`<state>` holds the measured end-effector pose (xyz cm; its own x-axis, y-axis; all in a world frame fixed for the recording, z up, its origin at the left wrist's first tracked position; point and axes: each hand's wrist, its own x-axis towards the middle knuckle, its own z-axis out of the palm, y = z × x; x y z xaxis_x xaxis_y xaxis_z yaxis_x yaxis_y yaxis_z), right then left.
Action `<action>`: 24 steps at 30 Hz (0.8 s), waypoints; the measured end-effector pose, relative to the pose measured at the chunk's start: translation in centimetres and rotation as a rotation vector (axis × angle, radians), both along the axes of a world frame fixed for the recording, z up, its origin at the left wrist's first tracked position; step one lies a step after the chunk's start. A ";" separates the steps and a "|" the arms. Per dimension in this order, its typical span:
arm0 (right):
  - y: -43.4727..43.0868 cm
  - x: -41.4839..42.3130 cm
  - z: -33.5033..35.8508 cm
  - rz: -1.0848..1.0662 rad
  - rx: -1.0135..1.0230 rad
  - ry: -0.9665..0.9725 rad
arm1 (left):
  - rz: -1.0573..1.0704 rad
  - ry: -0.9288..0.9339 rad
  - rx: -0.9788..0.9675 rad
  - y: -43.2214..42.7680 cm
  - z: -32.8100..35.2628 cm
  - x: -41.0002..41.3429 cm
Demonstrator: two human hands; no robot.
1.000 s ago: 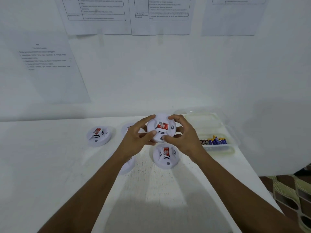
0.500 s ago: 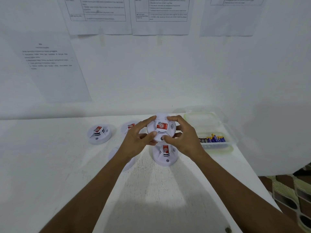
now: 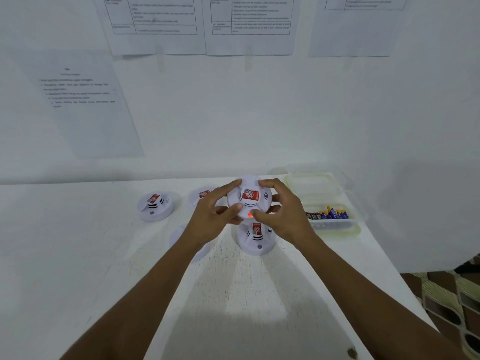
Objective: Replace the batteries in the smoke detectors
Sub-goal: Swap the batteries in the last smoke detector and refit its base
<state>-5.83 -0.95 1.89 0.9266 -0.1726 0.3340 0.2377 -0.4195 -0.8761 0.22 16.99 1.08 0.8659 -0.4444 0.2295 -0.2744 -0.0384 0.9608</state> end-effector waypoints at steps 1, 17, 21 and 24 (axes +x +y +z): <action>0.0 0.0 0.0 -0.002 -0.006 -0.001 | 0.001 -0.001 0.003 0.0 0.0 0.0; -1.3 -0.8 -1.2 0.023 0.168 0.047 | -0.036 0.027 -0.010 0.0 -0.4 -0.9; -1.4 -0.9 -1.3 0.009 0.181 0.046 | -0.034 0.028 -0.017 -0.1 -0.9 -0.8; -1.4 -0.8 -1.2 0.009 0.169 0.043 | -0.018 0.013 -0.011 -0.2 -0.9 -0.7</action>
<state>-6.66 -2.39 0.65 0.9412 -0.2144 0.2611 0.2016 -0.2637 -0.9433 -0.49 16.83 0.17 0.8609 -0.4575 0.2228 -0.2620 -0.0231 0.9648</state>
